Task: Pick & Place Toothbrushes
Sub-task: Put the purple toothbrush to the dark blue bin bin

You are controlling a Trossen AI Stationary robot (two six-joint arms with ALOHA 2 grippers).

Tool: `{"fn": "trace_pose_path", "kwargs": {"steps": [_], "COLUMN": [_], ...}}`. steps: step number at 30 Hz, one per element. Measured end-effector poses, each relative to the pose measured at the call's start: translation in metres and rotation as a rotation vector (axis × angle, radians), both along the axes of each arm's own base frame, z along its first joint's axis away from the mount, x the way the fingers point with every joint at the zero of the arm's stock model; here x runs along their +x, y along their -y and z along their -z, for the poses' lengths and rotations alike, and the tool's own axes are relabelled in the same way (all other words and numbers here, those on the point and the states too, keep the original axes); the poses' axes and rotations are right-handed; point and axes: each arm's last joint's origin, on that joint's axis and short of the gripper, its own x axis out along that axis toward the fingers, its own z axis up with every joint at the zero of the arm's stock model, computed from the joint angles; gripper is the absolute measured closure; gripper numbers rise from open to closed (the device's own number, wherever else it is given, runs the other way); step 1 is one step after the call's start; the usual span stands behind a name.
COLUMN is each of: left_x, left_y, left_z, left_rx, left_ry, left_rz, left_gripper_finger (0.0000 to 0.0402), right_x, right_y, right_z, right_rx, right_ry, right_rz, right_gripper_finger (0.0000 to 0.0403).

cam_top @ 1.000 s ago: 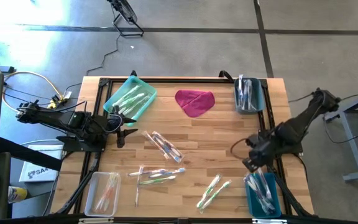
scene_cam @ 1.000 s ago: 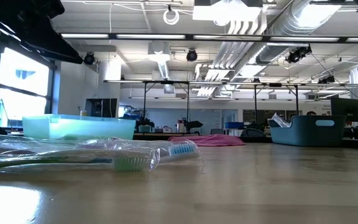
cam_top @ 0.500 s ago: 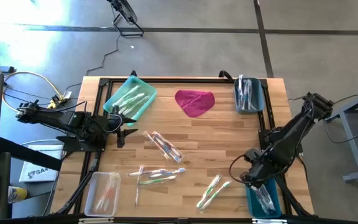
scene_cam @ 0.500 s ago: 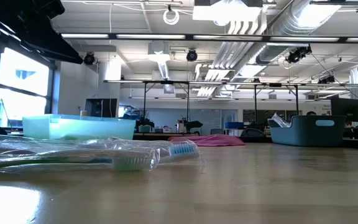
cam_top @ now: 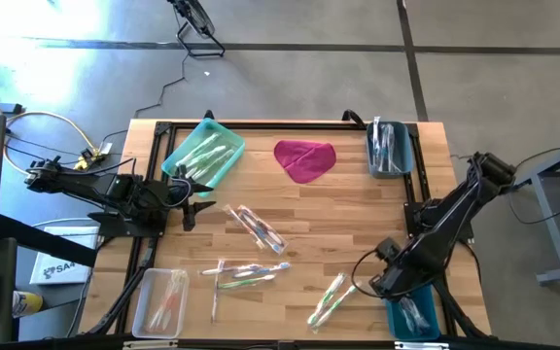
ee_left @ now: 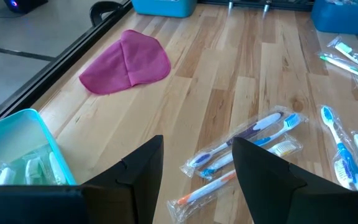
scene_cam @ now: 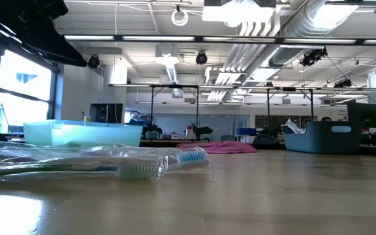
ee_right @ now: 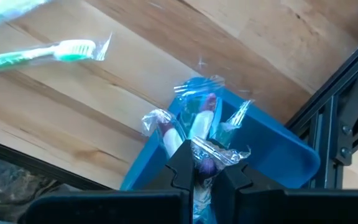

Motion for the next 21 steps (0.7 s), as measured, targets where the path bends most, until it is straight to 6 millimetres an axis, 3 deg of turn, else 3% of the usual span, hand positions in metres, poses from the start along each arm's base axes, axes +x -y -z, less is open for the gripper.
{"fn": "trace_pose_path", "kwargs": {"steps": [14,21], "left_x": [0.0,0.0], "left_y": [0.0,0.0], "left_z": [0.0,0.0], "left_rx": [0.0,0.0], "left_ry": [0.0,0.0], "left_rz": [0.0,0.0], "left_gripper_finger": [0.0215,0.0215], "right_x": [0.004,0.005], "right_y": [-0.008,-0.007], "right_z": [0.014,0.015], "right_rx": [-0.057,-0.082], "right_ry": [-0.017,0.005], "right_rz": [-0.017,-0.033], "right_gripper_finger": [0.0385,0.0321]}}
